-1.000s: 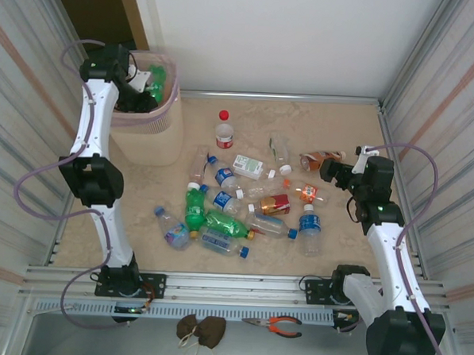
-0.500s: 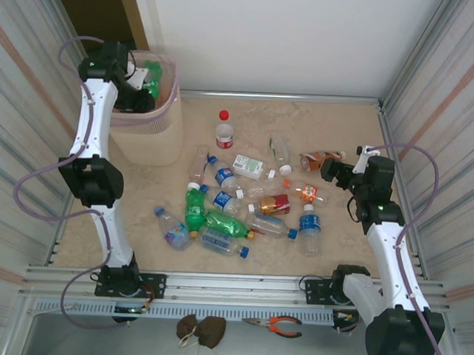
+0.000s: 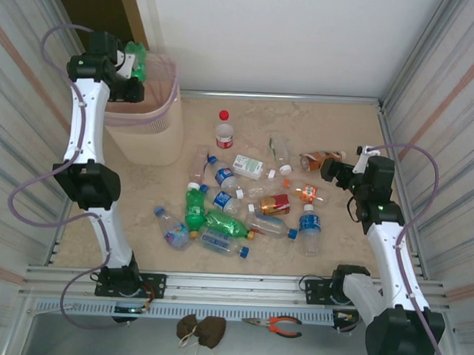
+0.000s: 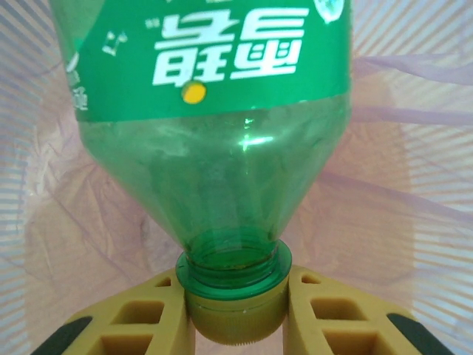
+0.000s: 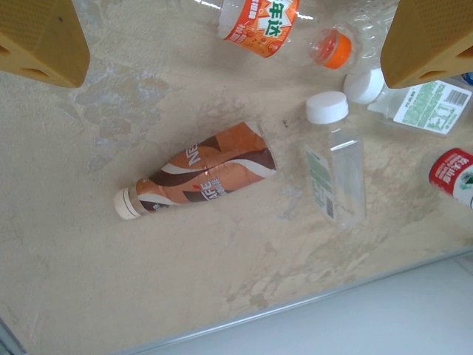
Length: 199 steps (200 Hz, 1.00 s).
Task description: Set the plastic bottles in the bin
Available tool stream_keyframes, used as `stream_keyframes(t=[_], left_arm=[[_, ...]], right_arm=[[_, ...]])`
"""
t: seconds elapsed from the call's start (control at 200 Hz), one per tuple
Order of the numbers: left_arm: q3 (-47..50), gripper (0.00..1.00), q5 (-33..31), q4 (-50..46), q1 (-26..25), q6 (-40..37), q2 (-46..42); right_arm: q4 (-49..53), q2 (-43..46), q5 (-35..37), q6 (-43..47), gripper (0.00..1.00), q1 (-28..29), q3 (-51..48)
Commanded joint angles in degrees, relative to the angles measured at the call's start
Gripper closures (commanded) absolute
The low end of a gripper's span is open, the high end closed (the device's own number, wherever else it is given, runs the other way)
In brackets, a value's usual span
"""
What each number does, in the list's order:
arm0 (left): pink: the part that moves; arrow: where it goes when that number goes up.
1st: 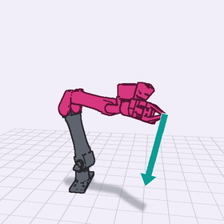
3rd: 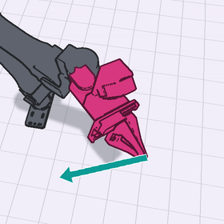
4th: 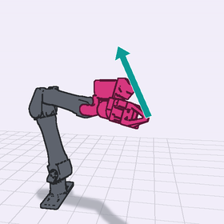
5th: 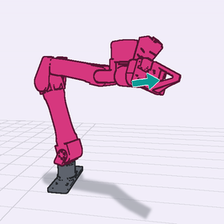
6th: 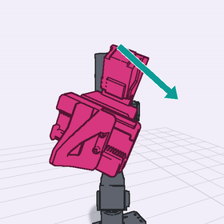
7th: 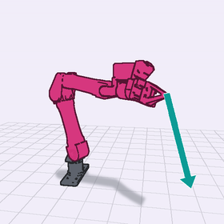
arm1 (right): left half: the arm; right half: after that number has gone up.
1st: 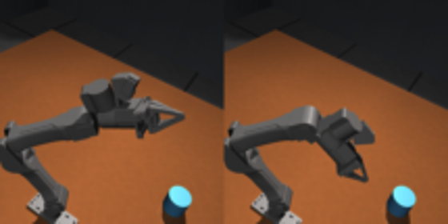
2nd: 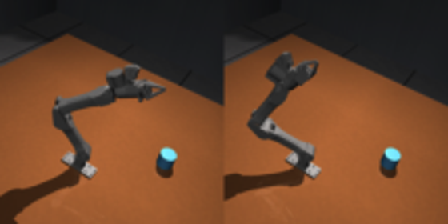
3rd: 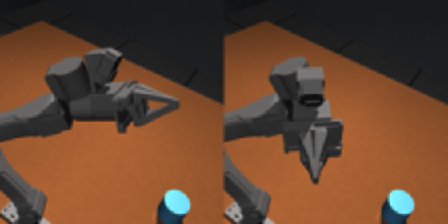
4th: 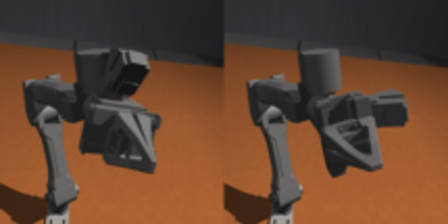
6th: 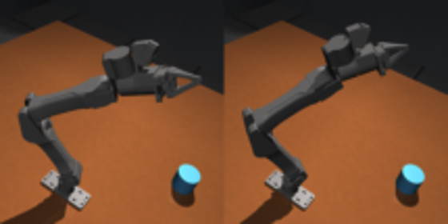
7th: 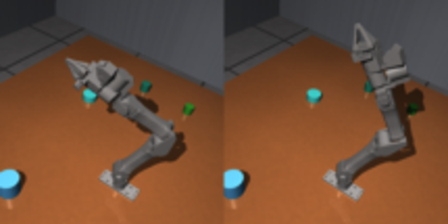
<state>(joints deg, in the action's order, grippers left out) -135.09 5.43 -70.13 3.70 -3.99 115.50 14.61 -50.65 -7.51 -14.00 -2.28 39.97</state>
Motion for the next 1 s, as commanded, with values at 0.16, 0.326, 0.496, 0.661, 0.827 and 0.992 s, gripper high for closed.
stream_keyframes(t=[0.16, 0.326, 0.496, 0.661, 0.827, 0.992], left_arm=[[6.24, 0.9, 1.74, 3.54, 0.52, 1.25, 3.69], [13.73, 0.9, 2.22, 6.56, 0.52, 1.44, 1.91], [21.68, 0.9, 3.61, 9.25, 0.34, 2.29, -1.68], [29.32, 0.9, 4.23, 9.31, -0.46, 2.78, -5.63], [35.14, 0.88, 3.41, 8.32, -1.57, 3.08, -10.67], [36.68, 0.83, 3.48, 6.58, -2.28, 3.45, -14.09]], right_arm=[[-1.1, -0.41, -0.23, -1.03, 0.0, -0.38, -0.46], [-1.42, -0.75, -0.37, -1.12, 0.0, -0.47, -0.77], [-1.78, -1.2, -0.55, -1.22, 0.0, -0.42, -0.93], [-2.17, -1.16, -0.69, -1.29, 0.0, -0.42, -1.54], [-2.65, -1.88, -1.42, -1.59, 0.0, -0.43, -1.56], [-3.22, -2.49, -2.16, -1.8, 0.0, -0.42, -1.64]])
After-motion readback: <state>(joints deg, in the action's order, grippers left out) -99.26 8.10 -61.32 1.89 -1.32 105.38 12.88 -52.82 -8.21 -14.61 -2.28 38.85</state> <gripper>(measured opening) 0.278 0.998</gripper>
